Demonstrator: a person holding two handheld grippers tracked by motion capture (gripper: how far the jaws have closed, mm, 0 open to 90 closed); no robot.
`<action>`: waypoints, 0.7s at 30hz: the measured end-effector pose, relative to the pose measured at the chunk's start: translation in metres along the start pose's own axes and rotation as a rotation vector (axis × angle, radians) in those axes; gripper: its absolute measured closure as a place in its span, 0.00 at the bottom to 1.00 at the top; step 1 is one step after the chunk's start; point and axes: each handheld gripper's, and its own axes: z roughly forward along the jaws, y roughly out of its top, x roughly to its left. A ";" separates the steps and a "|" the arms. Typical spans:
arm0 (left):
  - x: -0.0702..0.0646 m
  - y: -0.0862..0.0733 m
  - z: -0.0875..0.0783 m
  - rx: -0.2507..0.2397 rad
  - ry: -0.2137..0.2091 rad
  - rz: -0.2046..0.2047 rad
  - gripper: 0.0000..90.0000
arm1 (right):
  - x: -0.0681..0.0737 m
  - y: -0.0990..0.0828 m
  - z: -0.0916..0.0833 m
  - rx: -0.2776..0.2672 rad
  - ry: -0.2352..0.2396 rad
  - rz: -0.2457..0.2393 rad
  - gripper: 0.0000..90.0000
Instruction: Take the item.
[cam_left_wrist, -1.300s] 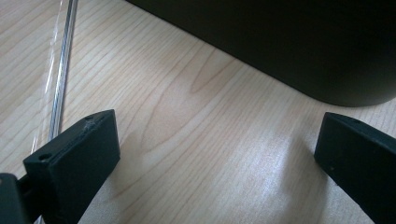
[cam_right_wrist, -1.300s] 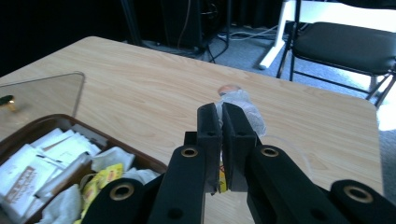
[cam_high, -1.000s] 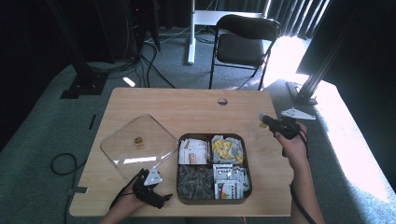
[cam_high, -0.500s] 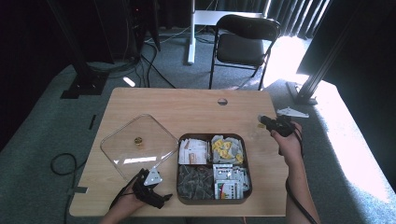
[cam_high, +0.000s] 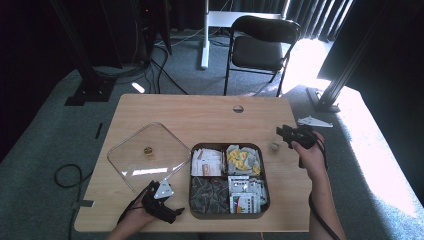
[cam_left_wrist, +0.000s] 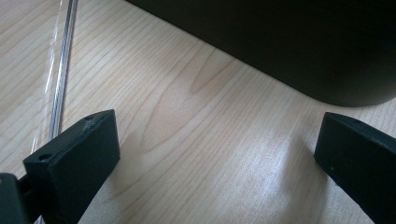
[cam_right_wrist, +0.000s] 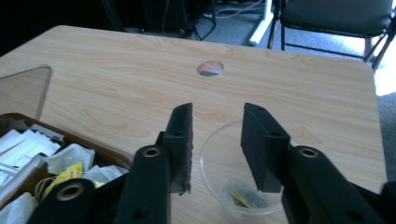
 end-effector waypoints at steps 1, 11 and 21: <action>0.000 0.000 0.000 0.000 0.000 0.000 0.00 | 0.001 0.000 -0.001 -0.006 0.005 -0.009 0.68; 0.000 0.000 0.000 0.000 0.000 0.000 0.00 | 0.017 -0.001 -0.010 -0.058 0.083 -0.060 0.59; 0.000 0.000 0.000 0.000 0.000 0.000 0.00 | 0.027 -0.007 -0.020 -0.094 0.127 -0.096 0.49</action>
